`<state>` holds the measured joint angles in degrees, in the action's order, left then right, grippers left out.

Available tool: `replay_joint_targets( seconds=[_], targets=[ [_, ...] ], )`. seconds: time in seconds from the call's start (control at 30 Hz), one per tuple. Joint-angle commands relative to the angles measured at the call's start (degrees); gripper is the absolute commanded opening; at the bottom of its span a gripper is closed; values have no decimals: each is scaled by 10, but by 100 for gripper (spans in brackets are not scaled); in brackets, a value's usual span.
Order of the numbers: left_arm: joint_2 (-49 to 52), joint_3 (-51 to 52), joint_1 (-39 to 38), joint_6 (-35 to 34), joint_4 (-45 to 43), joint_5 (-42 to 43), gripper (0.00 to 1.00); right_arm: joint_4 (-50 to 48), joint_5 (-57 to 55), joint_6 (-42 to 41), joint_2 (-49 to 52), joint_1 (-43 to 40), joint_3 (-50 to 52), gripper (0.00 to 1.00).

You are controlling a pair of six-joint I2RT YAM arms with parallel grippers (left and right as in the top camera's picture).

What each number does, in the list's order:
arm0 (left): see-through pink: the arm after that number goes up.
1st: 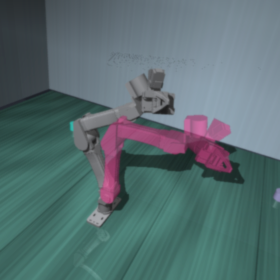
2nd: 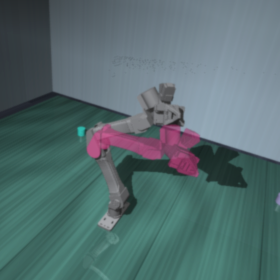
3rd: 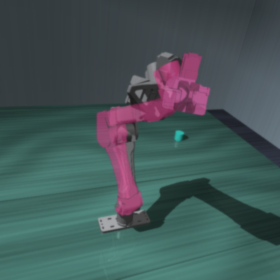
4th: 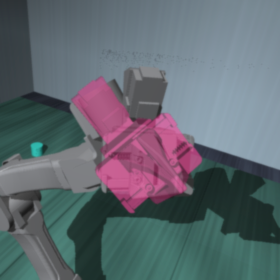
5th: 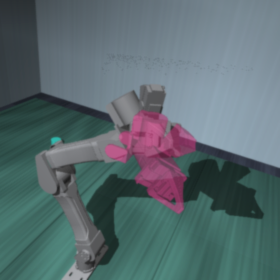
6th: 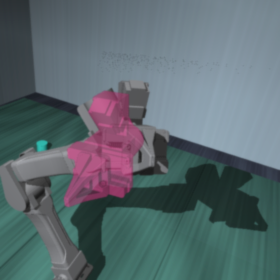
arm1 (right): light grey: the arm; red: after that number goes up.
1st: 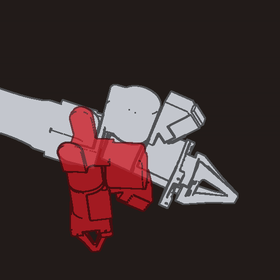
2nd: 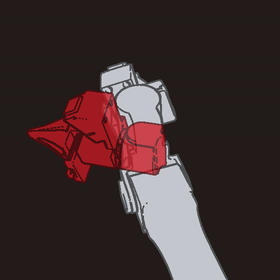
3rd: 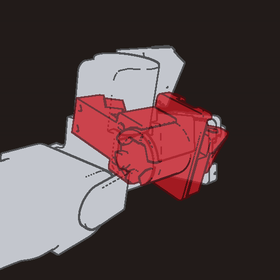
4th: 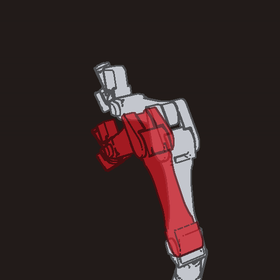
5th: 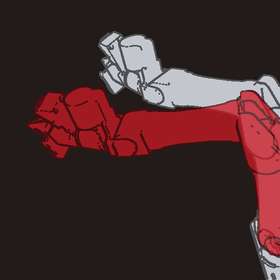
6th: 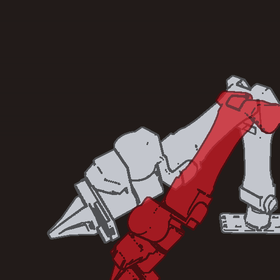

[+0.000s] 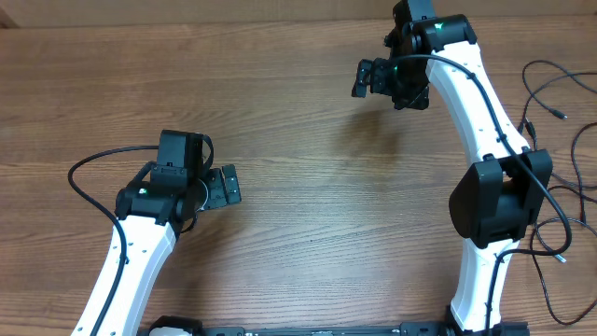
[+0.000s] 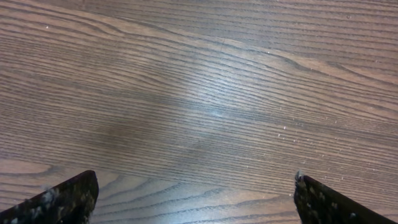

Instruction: Untangle cables

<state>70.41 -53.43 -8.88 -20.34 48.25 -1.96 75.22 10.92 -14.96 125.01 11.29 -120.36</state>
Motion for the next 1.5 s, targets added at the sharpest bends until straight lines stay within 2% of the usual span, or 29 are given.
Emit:
replay_joint_targets(
  seconds=[0.0,0.57,0.87,1.03,1.17,1.2,1.4,1.43,1.47],
  targets=[
    [1,-10,2,15,-1,3,100,-2,-6,2,-19,-1,-4,100],
    [-33,-10,2,15,-1,3,100,-2,-6,2,-19,-1,-4,100],
    [-113,-5,2,37,26,-16,100,-2,-6,2,-19,-1,-4,100],
    [-167,28,3,36,6,-16,100,-2,-6,2,-19,-1,-4,100],
    [-224,110,3,35,-116,-5,100,-2,-6,2,-19,-1,-4,100],
    [-251,157,3,35,-195,15,100,-2,-6,2,-19,-1,-4,100],
    [-338,291,3,35,-434,46,100,-2,-6,2,-19,-1,-4,100],
    [-368,333,3,37,-518,45,100,-2,-6,2,-19,-1,-4,100],
    [-383,355,3,37,-564,42,100,-2,-6,2,-19,-1,-4,100]
  ],
)
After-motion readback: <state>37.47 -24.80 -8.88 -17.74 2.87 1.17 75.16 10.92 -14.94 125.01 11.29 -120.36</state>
